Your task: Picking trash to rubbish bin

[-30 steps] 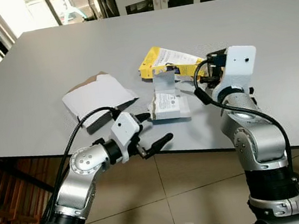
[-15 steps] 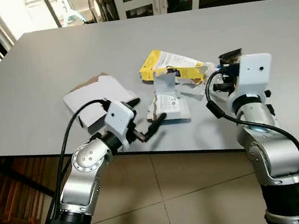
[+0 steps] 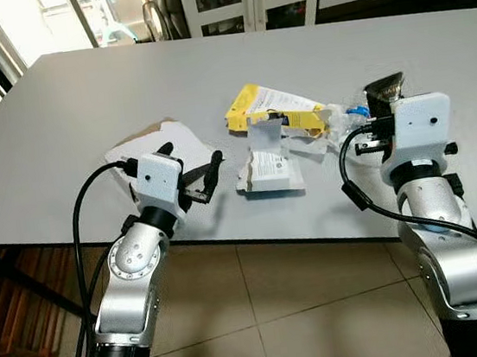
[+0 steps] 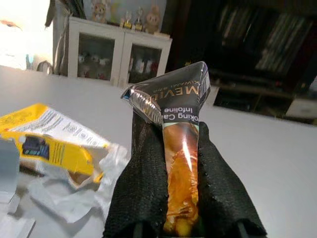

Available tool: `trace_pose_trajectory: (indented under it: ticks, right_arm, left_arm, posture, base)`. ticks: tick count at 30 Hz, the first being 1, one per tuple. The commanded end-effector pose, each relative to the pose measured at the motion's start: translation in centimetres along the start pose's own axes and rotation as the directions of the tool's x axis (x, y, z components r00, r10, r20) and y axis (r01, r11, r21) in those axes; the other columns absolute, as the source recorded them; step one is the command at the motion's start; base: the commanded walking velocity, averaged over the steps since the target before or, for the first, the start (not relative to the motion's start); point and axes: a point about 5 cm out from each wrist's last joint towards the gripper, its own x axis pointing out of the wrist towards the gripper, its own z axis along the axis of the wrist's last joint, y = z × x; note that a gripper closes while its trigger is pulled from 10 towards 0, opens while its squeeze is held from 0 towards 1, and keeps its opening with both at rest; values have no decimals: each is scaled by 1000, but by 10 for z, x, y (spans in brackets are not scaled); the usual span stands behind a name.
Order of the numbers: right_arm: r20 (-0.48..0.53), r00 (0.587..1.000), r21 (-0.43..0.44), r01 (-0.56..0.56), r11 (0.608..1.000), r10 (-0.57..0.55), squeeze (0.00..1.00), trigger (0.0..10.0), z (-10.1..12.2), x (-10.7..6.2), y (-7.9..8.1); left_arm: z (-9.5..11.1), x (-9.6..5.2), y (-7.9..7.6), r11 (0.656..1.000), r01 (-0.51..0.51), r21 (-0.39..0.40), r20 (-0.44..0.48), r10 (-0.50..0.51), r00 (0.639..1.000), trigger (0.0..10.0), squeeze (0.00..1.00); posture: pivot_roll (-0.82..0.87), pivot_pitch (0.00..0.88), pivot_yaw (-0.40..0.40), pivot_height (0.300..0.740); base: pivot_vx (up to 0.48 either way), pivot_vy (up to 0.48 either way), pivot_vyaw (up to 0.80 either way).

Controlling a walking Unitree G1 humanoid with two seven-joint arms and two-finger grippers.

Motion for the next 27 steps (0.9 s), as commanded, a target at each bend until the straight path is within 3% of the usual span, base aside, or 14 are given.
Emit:
trace_pose_trajectory:
  ticks: [1, 4, 27]
  right_arm:
    - [40, 999, 5, 5, 1000, -5, 0, 10000, 7, -3, -2]
    - [32, 999, 16, 16, 1000, -16, 0, 10000, 5, -5, -4]
    - [-25, 1000, 36, 13, 999, -12, 0, 10000, -6, -12, 5]
  left_arm:
    - [-1, -3, 5, 999, -46, -19, -14, 46, 999, 10000, 0]
    - [-2, -3, 3, 996, -74, -49, -25, 73, 997, 10000, 0]
    - [-5, -4, -2, 998, -43, -54, -78, 39, 996, 10000, 0]
  posture:
    - [-76, 92, 62, 740]
    - [-74, 92, 64, 740]
    - [-69, 105, 75, 740]
  base:
    - [0, 0, 0]
    - [0, 0, 0]
    - [-10, 0, 0]
